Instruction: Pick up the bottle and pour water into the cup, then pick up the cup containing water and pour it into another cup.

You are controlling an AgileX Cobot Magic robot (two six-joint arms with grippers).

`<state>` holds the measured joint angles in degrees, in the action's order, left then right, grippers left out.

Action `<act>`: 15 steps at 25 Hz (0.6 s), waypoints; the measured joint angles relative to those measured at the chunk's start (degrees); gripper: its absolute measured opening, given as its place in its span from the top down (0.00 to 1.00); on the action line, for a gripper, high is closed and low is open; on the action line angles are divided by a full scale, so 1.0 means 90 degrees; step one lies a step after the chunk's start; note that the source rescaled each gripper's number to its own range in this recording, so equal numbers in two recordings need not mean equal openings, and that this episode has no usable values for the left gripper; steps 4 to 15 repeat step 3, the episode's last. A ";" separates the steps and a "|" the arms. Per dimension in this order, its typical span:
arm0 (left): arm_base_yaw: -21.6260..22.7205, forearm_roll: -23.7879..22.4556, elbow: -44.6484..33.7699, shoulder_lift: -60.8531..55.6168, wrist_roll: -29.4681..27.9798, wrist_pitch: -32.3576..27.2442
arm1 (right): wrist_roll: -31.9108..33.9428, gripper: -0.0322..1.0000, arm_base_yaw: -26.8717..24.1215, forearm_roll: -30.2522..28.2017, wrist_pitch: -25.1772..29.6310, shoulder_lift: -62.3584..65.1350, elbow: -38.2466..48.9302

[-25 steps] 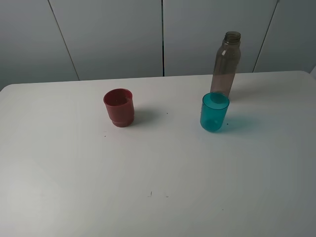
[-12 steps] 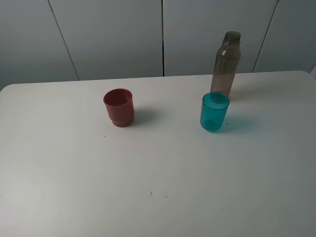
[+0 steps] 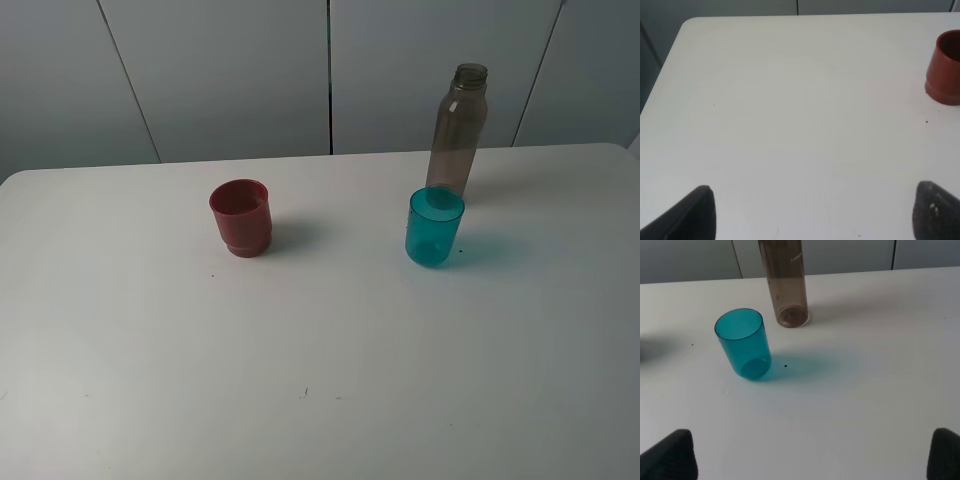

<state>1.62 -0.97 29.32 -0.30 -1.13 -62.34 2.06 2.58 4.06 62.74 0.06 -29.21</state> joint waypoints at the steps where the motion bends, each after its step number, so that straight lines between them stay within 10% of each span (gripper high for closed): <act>1: 0.0000 0.0000 0.0000 0.0000 0.0000 0.0000 | 0.0000 0.01 0.0000 0.0000 0.0000 0.0000 0.0000; 15: 0.0000 0.0000 0.0000 0.0000 0.0000 0.0000 | 0.0012 0.01 0.0000 0.0000 0.0000 0.0000 0.0000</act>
